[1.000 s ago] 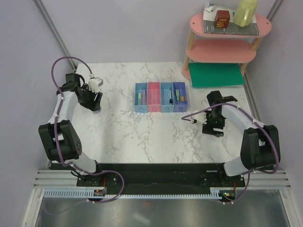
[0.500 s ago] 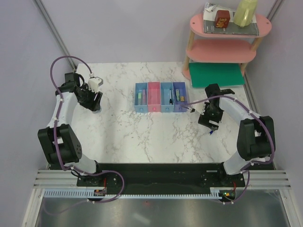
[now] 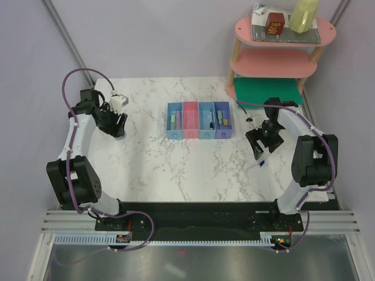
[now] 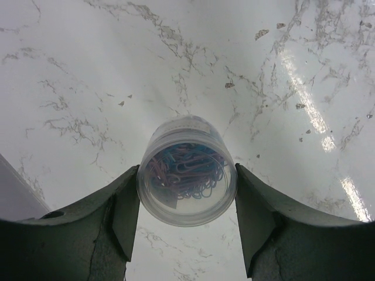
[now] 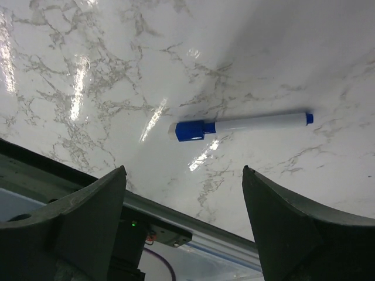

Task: Sort the stationery into containers
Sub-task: Pick up the pen from the center of the board.

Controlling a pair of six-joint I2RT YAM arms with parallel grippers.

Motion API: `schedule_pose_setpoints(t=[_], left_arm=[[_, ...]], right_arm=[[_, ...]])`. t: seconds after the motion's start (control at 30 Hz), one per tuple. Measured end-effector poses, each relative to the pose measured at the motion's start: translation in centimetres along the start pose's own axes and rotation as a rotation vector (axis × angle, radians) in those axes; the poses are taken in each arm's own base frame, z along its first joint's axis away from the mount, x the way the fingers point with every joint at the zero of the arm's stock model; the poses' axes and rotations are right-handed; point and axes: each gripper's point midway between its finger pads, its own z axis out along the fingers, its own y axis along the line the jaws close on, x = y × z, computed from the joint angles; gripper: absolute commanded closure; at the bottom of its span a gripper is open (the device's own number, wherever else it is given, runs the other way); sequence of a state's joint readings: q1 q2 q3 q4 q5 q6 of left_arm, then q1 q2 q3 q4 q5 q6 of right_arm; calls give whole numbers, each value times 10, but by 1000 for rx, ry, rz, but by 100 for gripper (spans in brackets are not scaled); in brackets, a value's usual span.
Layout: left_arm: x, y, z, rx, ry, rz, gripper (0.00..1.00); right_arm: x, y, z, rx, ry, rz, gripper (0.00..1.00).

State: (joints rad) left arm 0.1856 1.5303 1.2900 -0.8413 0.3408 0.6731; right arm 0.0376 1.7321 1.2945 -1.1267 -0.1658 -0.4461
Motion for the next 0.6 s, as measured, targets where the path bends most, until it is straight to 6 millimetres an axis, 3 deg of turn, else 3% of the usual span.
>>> schedule_pose_setpoints(t=[0.13,0.23,0.47,0.6], left_arm=[[-23,-8,-9,4,-35,50,98],[-65,-28,-17,17,-104,144,98],[-158,-132,-15,171,-230,401,98],[-200,-160,7,222,-257,457,98]], right_arm=[[20,3,13,-67,79,88,13],[30,4,22,-113,124,138,13],[30,8,38,-185,170,219,13],[23,7,43,-194,162,245,13]])
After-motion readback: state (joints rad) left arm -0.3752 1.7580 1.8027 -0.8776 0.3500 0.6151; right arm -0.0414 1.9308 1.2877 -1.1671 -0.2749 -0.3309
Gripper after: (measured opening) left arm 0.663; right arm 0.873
